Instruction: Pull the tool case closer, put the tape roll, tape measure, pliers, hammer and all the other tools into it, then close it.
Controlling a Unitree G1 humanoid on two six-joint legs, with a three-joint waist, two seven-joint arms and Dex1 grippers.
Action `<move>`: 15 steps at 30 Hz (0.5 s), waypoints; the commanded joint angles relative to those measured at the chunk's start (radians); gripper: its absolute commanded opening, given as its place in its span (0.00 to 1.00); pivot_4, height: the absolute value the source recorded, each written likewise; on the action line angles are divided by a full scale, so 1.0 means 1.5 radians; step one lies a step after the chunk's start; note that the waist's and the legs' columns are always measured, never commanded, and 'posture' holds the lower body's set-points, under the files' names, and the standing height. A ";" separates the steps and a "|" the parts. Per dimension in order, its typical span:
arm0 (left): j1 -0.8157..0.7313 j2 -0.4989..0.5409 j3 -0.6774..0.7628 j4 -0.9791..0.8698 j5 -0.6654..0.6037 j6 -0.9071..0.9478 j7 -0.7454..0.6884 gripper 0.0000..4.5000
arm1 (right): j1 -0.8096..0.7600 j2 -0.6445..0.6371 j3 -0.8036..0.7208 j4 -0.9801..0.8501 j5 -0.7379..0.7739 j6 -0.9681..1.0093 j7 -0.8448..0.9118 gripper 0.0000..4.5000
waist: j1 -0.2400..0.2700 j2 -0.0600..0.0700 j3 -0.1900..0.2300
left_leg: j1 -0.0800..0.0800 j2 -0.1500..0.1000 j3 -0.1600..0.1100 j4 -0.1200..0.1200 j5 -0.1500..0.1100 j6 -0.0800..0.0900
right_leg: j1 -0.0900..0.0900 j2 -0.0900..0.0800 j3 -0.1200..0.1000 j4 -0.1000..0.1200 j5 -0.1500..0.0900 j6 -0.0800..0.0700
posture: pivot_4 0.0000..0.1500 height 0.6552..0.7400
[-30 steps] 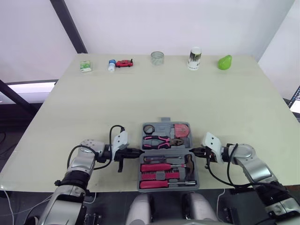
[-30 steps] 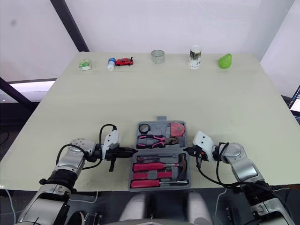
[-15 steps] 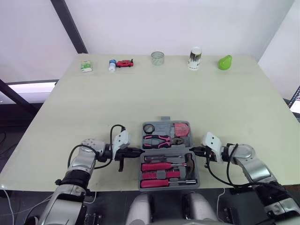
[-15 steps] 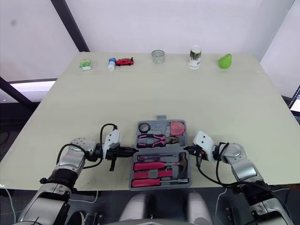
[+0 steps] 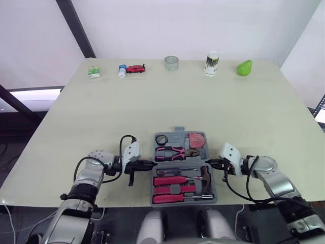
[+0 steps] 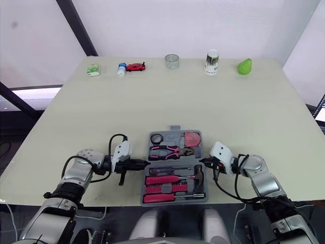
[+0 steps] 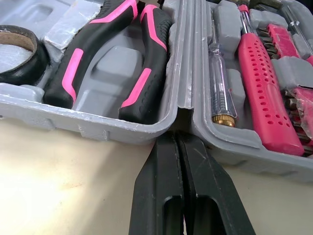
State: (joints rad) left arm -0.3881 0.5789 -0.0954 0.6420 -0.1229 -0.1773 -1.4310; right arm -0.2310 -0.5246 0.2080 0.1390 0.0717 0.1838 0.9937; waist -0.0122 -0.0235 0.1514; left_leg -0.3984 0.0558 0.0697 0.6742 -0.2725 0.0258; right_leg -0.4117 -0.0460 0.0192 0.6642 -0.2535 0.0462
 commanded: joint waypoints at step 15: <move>0.129 0.035 0.058 -0.285 -0.169 0.121 -0.012 0.00 | -0.094 0.004 -0.133 0.016 0.186 0.228 0.000 0.12 | -0.002 0.000 0.000 | 0.000 0.001 0.000 0.000 0.000 0.000 | 0.000 0.000 0.000 0.000 0.000 0.000 | 1.00 1.00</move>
State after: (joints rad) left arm -0.2181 0.6171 -0.0111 0.3288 -0.3085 -0.0487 -1.4150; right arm -0.3412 -0.5239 0.0403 0.1765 0.2820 0.4223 0.9905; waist -0.0149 -0.0231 0.1516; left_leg -0.3986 0.0566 0.0698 0.6739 -0.2725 0.0258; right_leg -0.4120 -0.0462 0.0194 0.6642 -0.2535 0.0460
